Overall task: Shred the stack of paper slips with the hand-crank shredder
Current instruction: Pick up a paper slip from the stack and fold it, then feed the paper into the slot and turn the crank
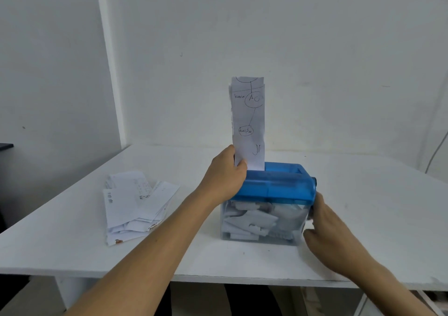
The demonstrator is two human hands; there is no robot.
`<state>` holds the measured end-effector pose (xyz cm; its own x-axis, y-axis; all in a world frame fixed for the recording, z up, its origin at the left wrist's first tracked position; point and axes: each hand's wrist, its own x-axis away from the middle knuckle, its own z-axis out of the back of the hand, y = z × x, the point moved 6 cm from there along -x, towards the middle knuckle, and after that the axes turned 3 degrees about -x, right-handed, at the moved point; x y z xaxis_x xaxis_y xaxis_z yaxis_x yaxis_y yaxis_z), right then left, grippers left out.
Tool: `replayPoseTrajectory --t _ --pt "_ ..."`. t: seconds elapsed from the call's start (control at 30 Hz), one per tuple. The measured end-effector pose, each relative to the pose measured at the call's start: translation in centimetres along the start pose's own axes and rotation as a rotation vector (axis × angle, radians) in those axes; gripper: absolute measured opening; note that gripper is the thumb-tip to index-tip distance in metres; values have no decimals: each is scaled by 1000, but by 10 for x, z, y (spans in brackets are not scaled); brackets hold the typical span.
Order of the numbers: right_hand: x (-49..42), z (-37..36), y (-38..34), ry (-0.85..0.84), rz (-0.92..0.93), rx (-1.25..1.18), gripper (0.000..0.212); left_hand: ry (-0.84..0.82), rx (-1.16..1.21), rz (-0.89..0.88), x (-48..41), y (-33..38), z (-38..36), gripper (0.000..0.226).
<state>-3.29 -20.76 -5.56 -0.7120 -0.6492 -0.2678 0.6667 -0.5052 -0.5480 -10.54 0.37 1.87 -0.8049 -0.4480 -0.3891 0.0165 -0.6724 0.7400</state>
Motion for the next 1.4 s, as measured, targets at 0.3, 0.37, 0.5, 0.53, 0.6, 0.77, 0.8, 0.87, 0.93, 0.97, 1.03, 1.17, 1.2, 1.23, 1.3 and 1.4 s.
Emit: replayPoseTrajectory --t 0.3,0.37,0.5,0.53,0.6,0.77,0.8,0.87,0.93,0.97,1.03,1.17,1.2,1.23,1.3,1.4 --pt "-7 44 -25 -60 -156 467 11 23 -21 -2 -1 -1 -1 24" --pt "-15 57 -34 -209 -195 472 4 18 -19 5 -1 -1 -1 25" --pt "-28 85 -56 -461 -332 359 20 -10 -21 -15 -1 2 0 19" --pt "-32 93 -62 -452 -339 327 26 -7 -22 -19 -2 3 3 18" --pt "-40 102 -67 -389 -299 295 42 -7 -45 -35 -5 3 8 21" --pt "-36 90 -53 -314 -134 382 71 -78 -171 -77 -7 8 2 26" --pt "-32 84 -48 -284 -102 383 75 -76 -195 -78 -6 8 0 26" --pt "-26 80 -44 -179 -50 391 69 -66 -206 -63 -7 7 -1 22" --pt "-21 75 -42 -111 -35 407 56 -58 -169 -35 -7 6 0 16" --pt "-19 72 -41 -96 -38 408 51 -57 -150 -26 -7 6 1 18" --pt "-15 64 -37 -82 -37 429 44 -61 -115 -16 -4 6 -1 33" --pt "-17 72 -44 -81 -55 476 38 -56 -45 -8 -1 7 -1 49" --pt "-21 76 -48 -96 -56 488 40 -51 -30 -10 -1 7 0 49" --pt "-26 80 -53 -117 -51 506 42 -51 -20 -11 -2 7 0 49" --pt "-35 89 -59 -169 -51 520 46 -58 -6 -3 -1 7 -1 46" --pt "-54 100 -56 -296 -154 382 38 -48 11 13 1 4 -2 38"
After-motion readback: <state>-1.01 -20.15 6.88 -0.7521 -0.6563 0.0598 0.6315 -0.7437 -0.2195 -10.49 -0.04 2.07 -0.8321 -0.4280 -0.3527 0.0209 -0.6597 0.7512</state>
